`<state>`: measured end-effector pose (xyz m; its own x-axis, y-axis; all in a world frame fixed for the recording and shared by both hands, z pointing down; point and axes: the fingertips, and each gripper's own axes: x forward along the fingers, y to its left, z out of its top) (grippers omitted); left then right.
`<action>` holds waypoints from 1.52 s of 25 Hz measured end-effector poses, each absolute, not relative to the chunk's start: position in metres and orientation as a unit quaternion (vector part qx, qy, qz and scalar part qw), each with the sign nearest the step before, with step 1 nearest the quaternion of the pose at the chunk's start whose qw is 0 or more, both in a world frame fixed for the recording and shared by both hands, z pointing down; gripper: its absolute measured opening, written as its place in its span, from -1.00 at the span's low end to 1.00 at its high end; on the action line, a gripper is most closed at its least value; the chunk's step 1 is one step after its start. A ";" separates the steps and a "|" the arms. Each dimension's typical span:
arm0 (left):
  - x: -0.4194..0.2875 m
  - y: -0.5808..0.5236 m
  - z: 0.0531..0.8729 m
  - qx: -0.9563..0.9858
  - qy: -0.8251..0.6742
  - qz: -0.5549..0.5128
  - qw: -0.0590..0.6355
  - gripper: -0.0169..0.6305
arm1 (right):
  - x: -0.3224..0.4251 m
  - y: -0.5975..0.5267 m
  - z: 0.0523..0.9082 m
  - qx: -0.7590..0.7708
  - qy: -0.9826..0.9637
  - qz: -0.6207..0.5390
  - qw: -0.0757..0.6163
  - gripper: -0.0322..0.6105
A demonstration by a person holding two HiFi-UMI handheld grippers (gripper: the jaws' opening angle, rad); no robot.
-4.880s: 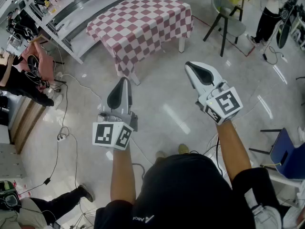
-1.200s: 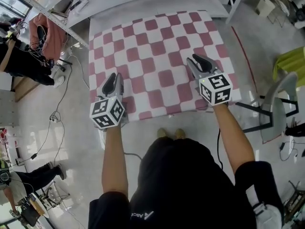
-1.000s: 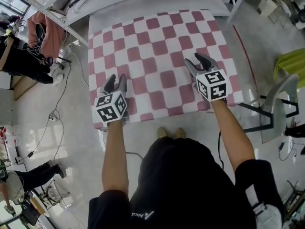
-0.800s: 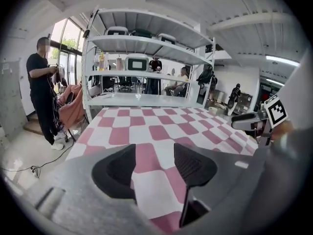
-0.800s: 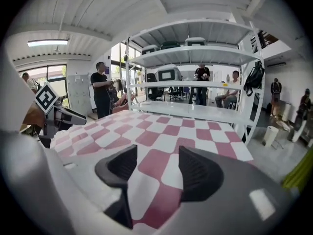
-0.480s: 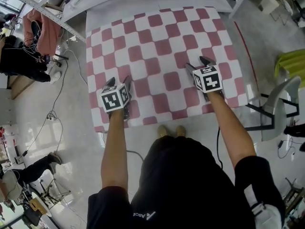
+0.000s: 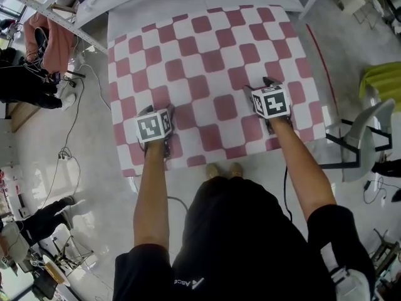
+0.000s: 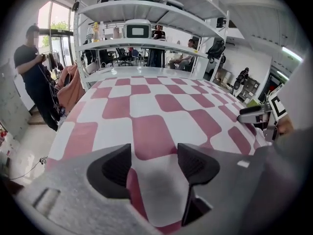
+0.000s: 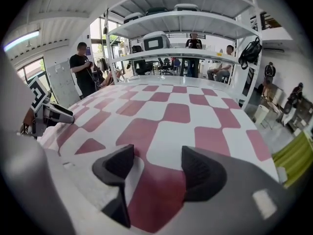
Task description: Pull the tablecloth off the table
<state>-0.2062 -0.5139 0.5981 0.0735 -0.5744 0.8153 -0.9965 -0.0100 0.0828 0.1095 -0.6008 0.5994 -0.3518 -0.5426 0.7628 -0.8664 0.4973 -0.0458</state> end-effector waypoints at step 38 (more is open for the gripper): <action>-0.162 -0.502 0.577 0.721 -0.565 0.260 0.305 -0.92 | 0.069 -0.556 0.586 0.380 -0.832 0.254 0.314 -0.89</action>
<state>-0.1620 -0.5015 0.5768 0.2254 -0.6570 0.7194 -0.9738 -0.1746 0.1456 0.0693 -0.5557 0.5862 -0.5137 -0.4719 0.7165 -0.7920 0.5820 -0.1845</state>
